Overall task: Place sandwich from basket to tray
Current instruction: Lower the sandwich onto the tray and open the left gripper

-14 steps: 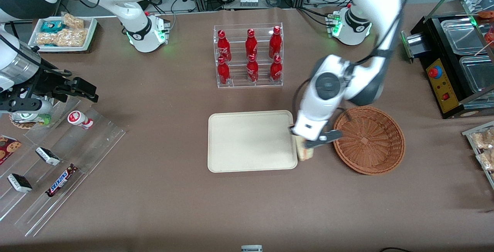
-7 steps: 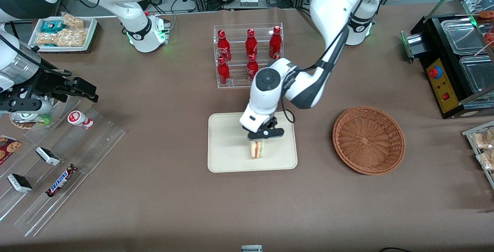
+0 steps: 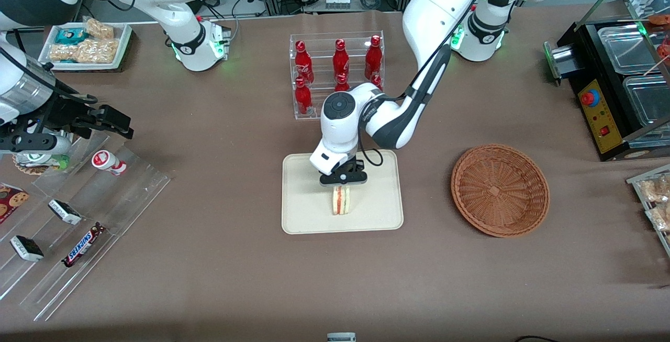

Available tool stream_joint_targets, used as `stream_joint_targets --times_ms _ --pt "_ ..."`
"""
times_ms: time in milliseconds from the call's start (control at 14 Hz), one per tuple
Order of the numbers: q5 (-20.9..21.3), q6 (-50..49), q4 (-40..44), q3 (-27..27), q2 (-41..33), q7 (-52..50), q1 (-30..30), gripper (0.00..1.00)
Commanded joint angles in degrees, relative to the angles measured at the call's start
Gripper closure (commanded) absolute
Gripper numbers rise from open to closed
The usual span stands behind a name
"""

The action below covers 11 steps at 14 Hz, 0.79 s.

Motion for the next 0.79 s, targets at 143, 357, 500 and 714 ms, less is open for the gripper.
stream_joint_targets --times_ms 143,357,500,714 --pt "1.0 -1.6 1.2 0.7 -4.6 -1.0 -0.2 0.00" --pt "0.8 -10.7 1.3 0.7 -11.8 -0.9 0.2 0.00" --pt "-1.3 -16.4 1.5 0.7 -16.5 -1.0 3.2 0.00" --pt "-4.1 -25.6 0.9 1.0 -20.4 -0.6 7.3 0.00"
